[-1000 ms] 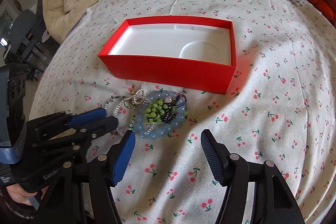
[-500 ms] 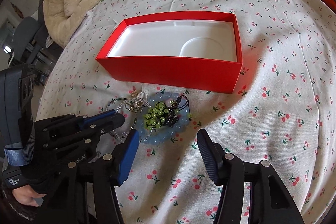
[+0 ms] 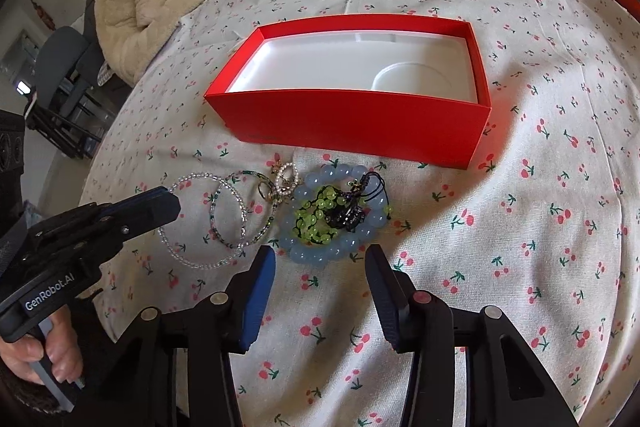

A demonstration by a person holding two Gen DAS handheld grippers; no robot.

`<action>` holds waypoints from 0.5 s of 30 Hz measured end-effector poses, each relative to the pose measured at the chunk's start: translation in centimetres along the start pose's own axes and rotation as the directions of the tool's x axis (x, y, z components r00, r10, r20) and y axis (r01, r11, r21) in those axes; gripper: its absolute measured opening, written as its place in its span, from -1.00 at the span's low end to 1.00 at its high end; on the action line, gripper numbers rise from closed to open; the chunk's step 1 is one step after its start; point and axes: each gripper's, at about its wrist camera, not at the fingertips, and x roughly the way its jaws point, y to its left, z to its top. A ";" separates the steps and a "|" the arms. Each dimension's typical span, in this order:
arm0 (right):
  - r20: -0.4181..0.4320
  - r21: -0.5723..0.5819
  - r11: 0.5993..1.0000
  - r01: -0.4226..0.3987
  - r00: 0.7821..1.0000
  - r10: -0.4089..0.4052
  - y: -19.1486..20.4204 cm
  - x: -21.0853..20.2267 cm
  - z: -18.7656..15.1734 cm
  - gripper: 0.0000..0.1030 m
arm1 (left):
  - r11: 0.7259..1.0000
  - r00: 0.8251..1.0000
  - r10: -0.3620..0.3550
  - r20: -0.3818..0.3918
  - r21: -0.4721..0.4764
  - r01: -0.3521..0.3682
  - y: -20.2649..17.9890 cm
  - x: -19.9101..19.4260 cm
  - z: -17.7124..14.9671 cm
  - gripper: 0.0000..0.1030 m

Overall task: Organize jewelry
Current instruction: 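Lower the left tool onto the white pearl bracelet and close on it, then grasp the green-and-black beaded bracelet with the right tool while the left lifts the pearl bracelet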

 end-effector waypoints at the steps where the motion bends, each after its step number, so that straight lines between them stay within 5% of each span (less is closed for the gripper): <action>1: 0.001 -0.002 1.000 -0.001 1.000 0.001 0.2 0.2 0.1 -0.11 | 1.000 1.000 -0.005 0.003 -0.005 0.005 0.2 -0.2 0.0 -0.82; 15: -0.009 -0.002 1.000 0.012 1.000 -0.012 0.5 2.1 0.9 -0.50 | 1.000 1.000 -0.009 0.007 -0.004 0.009 0.2 -0.5 -0.2 -0.82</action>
